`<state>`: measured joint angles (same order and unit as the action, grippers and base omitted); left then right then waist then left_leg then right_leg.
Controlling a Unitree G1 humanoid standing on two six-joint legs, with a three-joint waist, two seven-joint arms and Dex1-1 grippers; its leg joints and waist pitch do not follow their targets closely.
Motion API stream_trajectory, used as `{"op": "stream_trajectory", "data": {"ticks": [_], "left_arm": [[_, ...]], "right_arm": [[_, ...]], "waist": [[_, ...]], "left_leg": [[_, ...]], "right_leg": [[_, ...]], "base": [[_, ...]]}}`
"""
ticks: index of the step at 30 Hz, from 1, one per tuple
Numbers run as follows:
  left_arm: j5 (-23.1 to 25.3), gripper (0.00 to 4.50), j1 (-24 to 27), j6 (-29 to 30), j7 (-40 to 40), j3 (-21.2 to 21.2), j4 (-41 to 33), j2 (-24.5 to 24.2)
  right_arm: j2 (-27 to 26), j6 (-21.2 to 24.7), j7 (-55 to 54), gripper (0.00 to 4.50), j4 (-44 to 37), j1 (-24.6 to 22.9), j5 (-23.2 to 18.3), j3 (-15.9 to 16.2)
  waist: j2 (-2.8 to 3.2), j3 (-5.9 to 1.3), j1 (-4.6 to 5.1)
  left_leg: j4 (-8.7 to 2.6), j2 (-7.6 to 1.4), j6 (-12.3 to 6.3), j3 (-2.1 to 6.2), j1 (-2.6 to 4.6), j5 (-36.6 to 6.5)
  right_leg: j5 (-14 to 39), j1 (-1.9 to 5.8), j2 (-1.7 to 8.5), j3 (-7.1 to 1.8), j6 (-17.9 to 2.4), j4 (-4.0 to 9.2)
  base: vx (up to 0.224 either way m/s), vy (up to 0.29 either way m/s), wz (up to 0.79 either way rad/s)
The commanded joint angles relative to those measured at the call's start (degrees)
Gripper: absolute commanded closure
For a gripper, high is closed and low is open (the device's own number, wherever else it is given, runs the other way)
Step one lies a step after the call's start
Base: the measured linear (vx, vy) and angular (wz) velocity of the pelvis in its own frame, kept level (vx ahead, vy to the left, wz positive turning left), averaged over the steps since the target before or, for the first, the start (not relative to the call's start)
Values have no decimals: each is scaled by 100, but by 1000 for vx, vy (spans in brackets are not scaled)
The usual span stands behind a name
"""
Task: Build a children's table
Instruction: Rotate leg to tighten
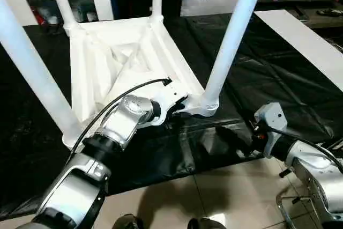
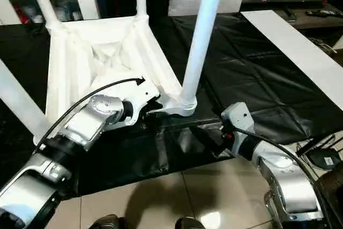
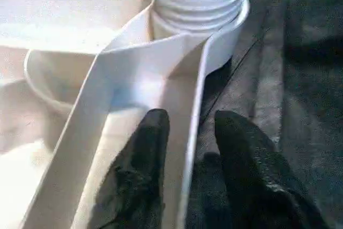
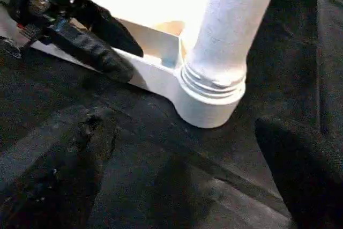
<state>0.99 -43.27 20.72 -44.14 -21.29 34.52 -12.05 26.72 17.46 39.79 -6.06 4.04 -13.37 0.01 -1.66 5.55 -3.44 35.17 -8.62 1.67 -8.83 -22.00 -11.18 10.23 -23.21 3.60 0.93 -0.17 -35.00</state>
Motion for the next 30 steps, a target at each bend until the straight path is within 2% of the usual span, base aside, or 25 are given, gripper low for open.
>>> {"op": "stream_trajectory", "data": {"ticks": [1,5,8,10,12,16,19,22,24,26,30], "left_arm": [[105,335,-119,-131,-18,-5,134,49],[151,355,-179,-258,-38,-25,345,55],[76,389,-185,-315,-139,32,401,85],[95,391,-193,-357,-176,18,436,83],[120,423,-197,-399,-207,2,473,77],[197,445,-227,-603,-336,-43,623,55],[350,445,-217,-845,-466,-182,686,-44],[292,445,-204,-1072,-647,-125,686,-128],[239,445,-199,-1491,-798,-64,679,-188],[121,445,-138,-1948,-1204,-8,596,-296],[124,445,-13,-2167,-1819,-195,426,-567]], "right_arm": [[65,-39,27,0,-58,-46,-31,-4],[69,-67,61,0,-56,-56,-27,3],[78,-86,93,0,-52,-77,-21,17],[80,-96,103,0,-49,-85,-21,22],[82,-101,106,0,-46,-87,-20,24],[95,-132,108,0,-27,-73,0,18],[123,-154,151,0,28,-13,-6,-2],[168,-200,250,0,159,125,-37,-31],[202,-283,345,0,265,225,-52,-32],[291,-417,570,0,431,353,-65,6],[450,-537,1168,0,633,483,-290,42]], "waist": [[-76,-443,-29],[-77,-438,-37],[-75,-431,-38],[-79,-427,-38],[-76,-432,-36],[-82,-435,-34],[-75,-442,-25],[-77,-441,-14],[-80,-440,-7],[-87,-449,-5],[-63,-455,-21]], "left_leg": [[-440,-376,-475,81,76,-752],[-450,-381,-466,86,80,-810],[-455,-385,-451,87,79,-844],[-460,-387,-451,88,76,-853],[-459,-388,-445,90,75,-854],[-459,-385,-472,87,72,-804],[-454,-393,-514,90,69,-726],[-446,-386,-545,78,67,-718],[-445,-386,-534,72,73,-734],[-448,-389,-525,75,68,-758],[-445,-416,-571,58,92,-725]], "right_leg": [[943,299,472,-188,-1446,410],[1058,294,475,-187,-1409,418],[1145,290,484,-188,-1400,426],[1157,288,482,-188,-1394,429],[1146,290,484,-187,-1395,425],[1052,294,485,-187,-1406,418],[913,302,493,-188,-1426,408],[852,302,491,-186,-1481,404],[896,300,493,-187,-1489,407],[970,311,499,-186,-1469,409],[776,300,500,-186,-1570,372]], "base": [[0,0,0],[0,0,0],[0,0,0],[0,0,0],[0,0,0],[0,0,0],[0,0,0],[0,0,0],[0,0,0],[0,0,0],[0,0,0]]}}
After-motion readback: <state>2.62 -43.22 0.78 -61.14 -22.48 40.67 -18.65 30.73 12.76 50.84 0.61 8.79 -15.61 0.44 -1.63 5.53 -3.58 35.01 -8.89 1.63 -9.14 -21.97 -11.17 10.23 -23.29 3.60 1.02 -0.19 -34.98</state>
